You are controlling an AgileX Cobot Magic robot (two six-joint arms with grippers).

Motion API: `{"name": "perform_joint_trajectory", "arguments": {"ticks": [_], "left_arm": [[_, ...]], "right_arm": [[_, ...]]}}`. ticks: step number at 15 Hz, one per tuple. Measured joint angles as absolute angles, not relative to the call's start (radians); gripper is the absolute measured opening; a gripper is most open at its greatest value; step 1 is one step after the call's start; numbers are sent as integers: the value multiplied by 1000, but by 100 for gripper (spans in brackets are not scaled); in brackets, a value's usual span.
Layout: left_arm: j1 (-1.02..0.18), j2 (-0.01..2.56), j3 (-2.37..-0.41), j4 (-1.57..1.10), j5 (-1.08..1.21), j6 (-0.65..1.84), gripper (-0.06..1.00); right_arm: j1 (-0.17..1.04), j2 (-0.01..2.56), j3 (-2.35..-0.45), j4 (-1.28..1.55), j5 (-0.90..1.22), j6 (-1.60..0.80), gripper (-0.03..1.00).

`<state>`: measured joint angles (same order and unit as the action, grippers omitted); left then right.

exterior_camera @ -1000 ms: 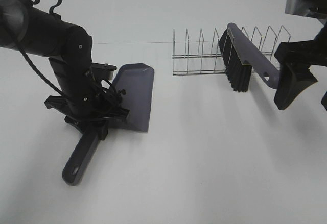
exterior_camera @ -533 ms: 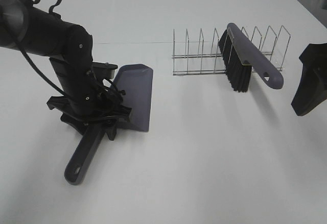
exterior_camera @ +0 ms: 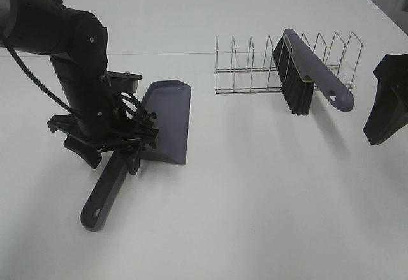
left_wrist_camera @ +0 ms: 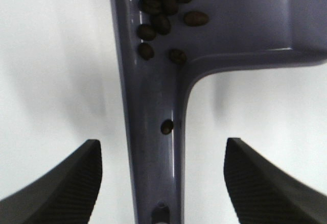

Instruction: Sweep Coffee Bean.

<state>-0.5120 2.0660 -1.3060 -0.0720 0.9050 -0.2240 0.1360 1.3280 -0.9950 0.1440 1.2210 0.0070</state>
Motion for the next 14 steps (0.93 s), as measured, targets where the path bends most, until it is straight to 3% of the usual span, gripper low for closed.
{"name": "perform_joint_trajectory", "arguments": {"ticks": [6,14], "left_arm": [[-470,1923,-1316,-12,937,-216,62],[-51,1767,-1317,0,1001,-33,62]], "right_arm": [[136,1328,-995,172,1221,7,72],[136,1328,-995,180,1221,7,72]]}}
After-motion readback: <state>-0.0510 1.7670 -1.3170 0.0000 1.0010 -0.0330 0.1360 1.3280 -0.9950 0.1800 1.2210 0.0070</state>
